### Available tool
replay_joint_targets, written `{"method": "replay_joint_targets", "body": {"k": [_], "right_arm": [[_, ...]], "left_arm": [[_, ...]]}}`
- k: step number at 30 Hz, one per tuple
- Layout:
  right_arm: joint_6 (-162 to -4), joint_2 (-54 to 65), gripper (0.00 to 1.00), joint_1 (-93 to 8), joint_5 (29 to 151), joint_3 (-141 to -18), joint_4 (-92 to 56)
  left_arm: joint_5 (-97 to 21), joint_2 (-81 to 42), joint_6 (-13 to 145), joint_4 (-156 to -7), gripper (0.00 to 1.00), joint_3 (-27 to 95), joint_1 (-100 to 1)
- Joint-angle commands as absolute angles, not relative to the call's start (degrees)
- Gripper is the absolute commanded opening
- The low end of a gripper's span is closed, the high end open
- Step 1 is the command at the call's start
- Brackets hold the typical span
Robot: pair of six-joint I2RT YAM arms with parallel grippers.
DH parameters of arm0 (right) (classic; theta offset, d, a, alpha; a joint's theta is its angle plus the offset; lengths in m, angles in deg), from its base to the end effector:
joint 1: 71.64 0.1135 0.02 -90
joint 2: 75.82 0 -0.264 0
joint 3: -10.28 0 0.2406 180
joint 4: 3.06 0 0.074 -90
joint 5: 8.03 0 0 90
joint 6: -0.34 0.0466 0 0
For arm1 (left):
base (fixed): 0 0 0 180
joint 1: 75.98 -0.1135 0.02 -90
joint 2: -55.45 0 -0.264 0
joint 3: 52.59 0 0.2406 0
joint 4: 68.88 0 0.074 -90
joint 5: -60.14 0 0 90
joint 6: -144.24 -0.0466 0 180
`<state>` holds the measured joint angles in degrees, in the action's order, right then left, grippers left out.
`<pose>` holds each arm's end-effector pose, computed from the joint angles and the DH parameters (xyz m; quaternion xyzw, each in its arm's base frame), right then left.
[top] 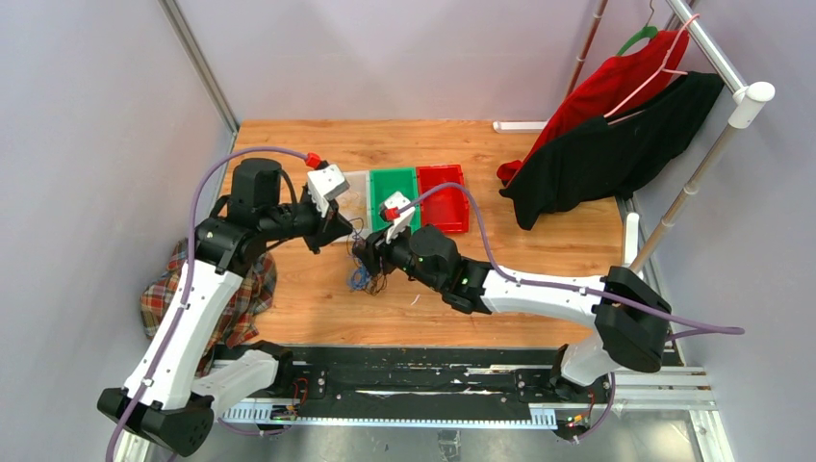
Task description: Untangle the cables
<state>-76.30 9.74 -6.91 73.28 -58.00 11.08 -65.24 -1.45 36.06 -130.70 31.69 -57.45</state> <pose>0.1554 0.3128 0.2987 -0.2669 0.6752 0.3891 0.5670 0.1638 -0.0834 0.3820 0.3999 0.7554 -0.2702 0.4432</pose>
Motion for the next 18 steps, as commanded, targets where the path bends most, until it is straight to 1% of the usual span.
{"method": "replay_joint_targets", "body": {"k": [1, 4, 8, 12, 18], "right_arm": [[-77.89, 10.66, 0.49, -6.36, 67.72, -60.86, 15.17], [-78.22, 10.83, 0.45, -6.36, 66.29, -60.85, 15.35], [-78.16, 10.63, 0.43, -6.38, 65.09, -59.34, 15.03], [-77.14, 10.16, 0.38, -6.43, 65.00, -56.51, 15.72], [-74.98, 10.05, 0.38, -6.43, 66.16, -51.93, 16.86]], "left_arm": [[-68.01, -1.00, 37.06, -133.50, 0.01, 35.28, -57.10], [-70.02, -1.15, 37.05, -134.91, 0.01, 36.87, -57.10], [-72.17, -1.22, 37.21, -136.24, 0.01, 39.77, -57.14], [-73.81, -1.24, 38.18, -136.50, 0.01, 43.48, -57.09], [-74.77, -1.90, 40.18, -136.50, 0.00, 50.12, -57.08]]}}
